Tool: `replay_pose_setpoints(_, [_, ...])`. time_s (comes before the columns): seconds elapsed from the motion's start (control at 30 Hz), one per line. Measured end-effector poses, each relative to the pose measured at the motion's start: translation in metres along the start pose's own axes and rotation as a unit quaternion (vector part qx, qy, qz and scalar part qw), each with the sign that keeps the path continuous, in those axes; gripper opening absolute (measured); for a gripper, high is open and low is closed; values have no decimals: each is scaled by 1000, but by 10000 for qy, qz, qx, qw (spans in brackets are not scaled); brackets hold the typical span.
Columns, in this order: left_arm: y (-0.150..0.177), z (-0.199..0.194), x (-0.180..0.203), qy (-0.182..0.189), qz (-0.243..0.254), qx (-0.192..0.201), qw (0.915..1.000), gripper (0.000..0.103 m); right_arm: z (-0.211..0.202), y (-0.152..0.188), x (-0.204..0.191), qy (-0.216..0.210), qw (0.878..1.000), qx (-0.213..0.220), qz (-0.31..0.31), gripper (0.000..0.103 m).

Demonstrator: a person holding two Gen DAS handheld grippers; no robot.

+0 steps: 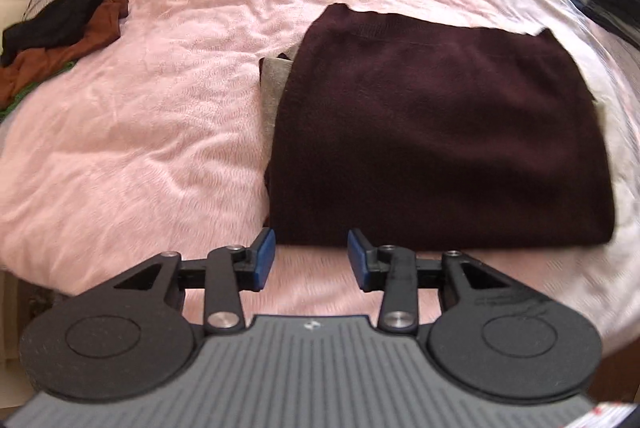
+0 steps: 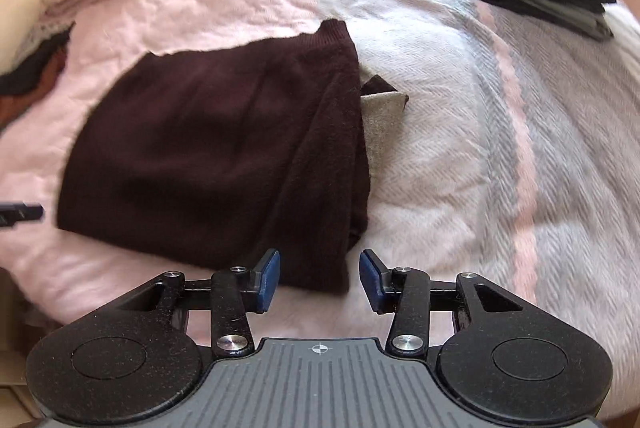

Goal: Fold large clothes

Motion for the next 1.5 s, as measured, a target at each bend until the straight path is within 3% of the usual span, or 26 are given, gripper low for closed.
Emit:
replay_pose_setpoints(0.1, [-5,-34,12,115,24,-13,9999,49,-30,-12,-9,-159,9998,116,-73,46])
replay_pose_setpoints(0.37, [-11,-106,31,200,18,259,9995,61,-89,-20,-42,-501,9973,326,-422,52])
replay_pose_setpoints(0.63, [-2,-145,44,221,42,233,9995,63,-110,-3,-60,-706,9952,129,-662,56])
replay_pose_setpoints(1.17, [-3,-174,64,322,366,334,9983,66,-132,-2,-63,-771,9943,298,-671,61])
replay_pose_setpoints(1.5, [-19,-162,71,505,634,321,9962,68,-129,-12,-49,-535,9975,347,-298,62])
Point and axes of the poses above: each gripper's, at about its wrist camera, not at the fingertips, and z roughly the way its jaws point, x to its right, y to its underside, the point moved 10 cm from there along z, roughly the way its jaws point, and after that the axes turned 12 degrees about x, right-handed, at the moved point
